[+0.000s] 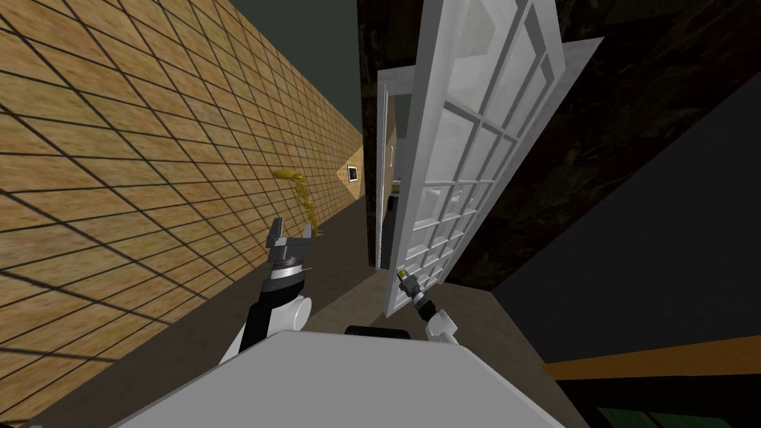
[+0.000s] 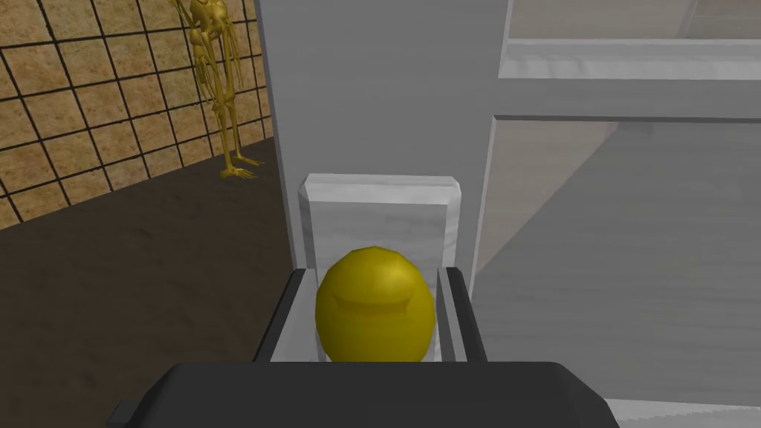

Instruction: Push the door open

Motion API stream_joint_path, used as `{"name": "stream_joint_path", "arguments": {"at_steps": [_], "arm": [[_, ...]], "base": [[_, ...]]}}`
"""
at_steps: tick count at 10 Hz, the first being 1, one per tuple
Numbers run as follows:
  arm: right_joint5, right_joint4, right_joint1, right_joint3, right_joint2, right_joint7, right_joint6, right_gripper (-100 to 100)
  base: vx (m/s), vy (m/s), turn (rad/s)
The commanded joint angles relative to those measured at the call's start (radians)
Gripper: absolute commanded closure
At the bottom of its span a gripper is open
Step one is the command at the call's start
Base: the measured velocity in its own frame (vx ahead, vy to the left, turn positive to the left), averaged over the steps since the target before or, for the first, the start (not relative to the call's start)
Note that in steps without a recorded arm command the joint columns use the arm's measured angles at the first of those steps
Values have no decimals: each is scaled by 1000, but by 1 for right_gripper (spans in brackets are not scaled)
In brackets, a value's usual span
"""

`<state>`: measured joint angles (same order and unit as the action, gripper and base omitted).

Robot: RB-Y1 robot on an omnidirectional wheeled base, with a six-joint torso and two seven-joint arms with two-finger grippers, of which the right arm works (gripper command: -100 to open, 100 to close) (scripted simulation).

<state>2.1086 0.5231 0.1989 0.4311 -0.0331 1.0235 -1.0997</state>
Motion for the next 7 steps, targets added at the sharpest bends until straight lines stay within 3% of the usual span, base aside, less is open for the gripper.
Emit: {"name": "stream_joint_path", "arguments": {"at_steps": [1,4,5,7], "arm": [[-10,3,0,-4,-9,-10,-9,100],[-41,1,1,-29,9,-30,-35,100],[-39,13,-9,-30,8,-30,-27,100],[-58,11,-11,-48,-7,-43,-47,100]], "base": [[-162,-150,23],[-142,-172,21],[-67,-81,29],[-97,-122,45]]}}
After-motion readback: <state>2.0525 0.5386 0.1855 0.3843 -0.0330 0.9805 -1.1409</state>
